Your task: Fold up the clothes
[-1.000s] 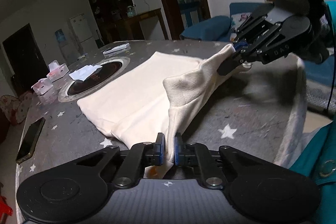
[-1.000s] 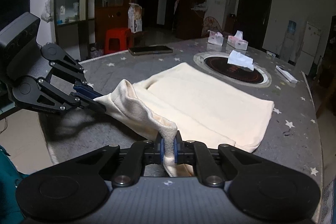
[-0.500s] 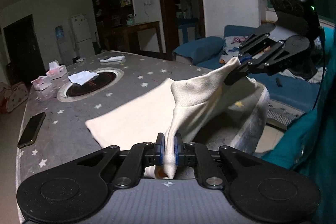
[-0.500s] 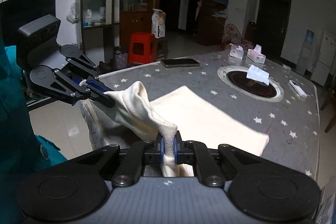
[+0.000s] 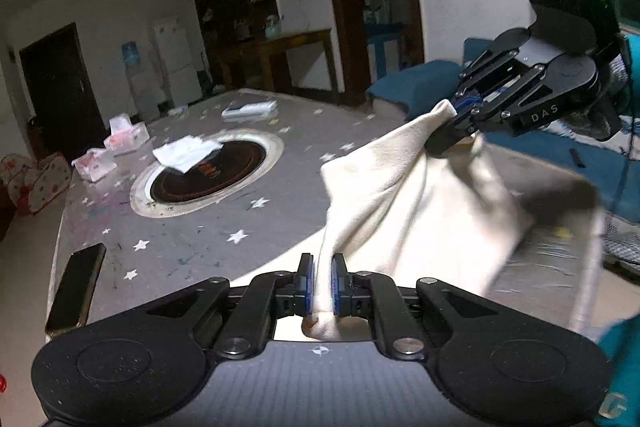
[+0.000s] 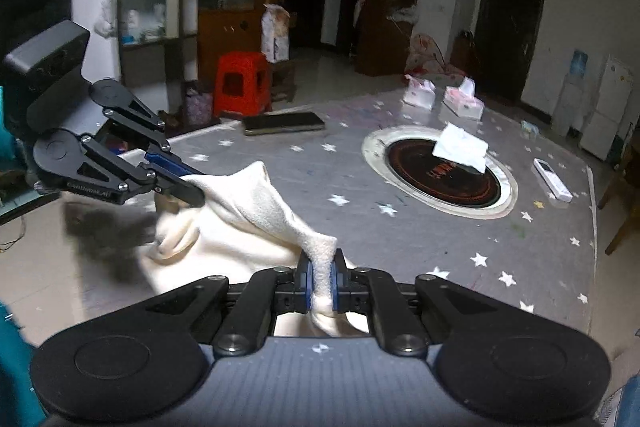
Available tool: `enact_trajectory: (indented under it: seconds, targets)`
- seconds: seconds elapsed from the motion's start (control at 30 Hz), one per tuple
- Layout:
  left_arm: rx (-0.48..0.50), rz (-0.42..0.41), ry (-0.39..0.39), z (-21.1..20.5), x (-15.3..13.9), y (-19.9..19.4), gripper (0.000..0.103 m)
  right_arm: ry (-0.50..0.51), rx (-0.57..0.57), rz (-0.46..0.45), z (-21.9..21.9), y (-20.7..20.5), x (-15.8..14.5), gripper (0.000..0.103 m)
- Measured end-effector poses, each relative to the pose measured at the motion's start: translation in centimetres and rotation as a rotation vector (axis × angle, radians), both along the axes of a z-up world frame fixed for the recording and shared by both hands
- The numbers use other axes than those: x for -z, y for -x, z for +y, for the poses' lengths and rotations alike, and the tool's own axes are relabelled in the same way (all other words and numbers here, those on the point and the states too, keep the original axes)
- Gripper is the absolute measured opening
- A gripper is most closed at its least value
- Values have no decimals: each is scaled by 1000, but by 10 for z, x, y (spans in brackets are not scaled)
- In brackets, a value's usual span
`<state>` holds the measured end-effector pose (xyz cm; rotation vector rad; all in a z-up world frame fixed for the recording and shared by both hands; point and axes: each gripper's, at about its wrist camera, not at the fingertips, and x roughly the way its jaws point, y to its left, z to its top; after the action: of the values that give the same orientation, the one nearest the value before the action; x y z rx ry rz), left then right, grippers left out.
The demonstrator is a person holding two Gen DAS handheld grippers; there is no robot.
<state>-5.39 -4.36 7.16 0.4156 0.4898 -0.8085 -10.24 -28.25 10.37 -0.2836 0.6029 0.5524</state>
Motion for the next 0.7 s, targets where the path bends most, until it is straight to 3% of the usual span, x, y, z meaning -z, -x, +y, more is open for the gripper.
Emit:
enact_trajectory:
  seconds: [0.23,0.3,0.43,0.53,0.7]
  targets:
    - [-197,41,-27,-14,39,-78,8,-15,98,36,-1,-72,55,10]
    - [-274,80,-21,-11,49,-93,8,-38,157,49,-5,-82,70,21]
    - [-389,121,31,6,50,-101,9,-83,232,45,-19,-84,78,21]
    - [-389,129,77,13,36,-90,10,-121,252,36,-32,-67,68,23]
    - [-272,157,153,1,21,-58,10,-116,285,72,-51,-29,65,26]
